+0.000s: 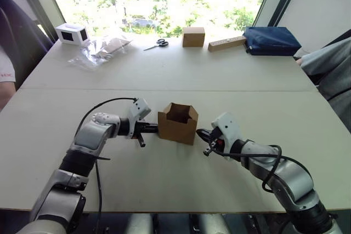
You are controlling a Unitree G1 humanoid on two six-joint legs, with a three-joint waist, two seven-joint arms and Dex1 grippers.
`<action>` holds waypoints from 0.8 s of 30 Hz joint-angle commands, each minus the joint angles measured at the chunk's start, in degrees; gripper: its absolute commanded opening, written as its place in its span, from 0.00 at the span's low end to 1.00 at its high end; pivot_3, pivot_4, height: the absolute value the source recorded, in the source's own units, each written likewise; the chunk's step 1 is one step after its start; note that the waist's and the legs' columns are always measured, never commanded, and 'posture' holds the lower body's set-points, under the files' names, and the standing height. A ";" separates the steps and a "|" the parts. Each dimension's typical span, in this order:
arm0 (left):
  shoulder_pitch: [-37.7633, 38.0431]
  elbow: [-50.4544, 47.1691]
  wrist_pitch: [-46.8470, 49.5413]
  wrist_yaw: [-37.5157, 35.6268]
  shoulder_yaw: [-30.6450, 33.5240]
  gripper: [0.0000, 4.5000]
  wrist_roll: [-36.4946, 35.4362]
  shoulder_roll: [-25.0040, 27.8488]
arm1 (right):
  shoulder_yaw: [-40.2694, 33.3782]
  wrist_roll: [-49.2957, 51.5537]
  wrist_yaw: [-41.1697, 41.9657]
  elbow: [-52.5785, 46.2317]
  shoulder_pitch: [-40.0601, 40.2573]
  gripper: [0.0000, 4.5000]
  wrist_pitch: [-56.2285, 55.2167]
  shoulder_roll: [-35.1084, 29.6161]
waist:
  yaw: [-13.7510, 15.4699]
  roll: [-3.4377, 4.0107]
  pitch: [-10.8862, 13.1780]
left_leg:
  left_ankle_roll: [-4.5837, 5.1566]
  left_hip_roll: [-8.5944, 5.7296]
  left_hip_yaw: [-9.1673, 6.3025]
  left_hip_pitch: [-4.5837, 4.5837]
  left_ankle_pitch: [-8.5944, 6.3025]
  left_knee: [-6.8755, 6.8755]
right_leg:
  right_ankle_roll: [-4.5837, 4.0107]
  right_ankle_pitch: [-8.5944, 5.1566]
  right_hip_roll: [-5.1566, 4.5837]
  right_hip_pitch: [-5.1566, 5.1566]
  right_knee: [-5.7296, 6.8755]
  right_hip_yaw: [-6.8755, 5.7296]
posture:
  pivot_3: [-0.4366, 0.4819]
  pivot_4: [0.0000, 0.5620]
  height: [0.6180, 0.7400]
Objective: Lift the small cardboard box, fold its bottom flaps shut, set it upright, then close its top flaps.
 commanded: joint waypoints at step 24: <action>-5.05 -4.96 2.99 -8.57 8.68 0.01 -11.82 3.85 | -11.54 1.74 10.25 -2.24 1.63 0.00 -13.69 0.75 | 0.02 -0.01 0.01 | 0.00 -0.02 0.01 0.01 0.00 -0.01 | -0.06 -0.04 0.02 0.01 -0.01 -0.01 | 0.48 0.27 1.00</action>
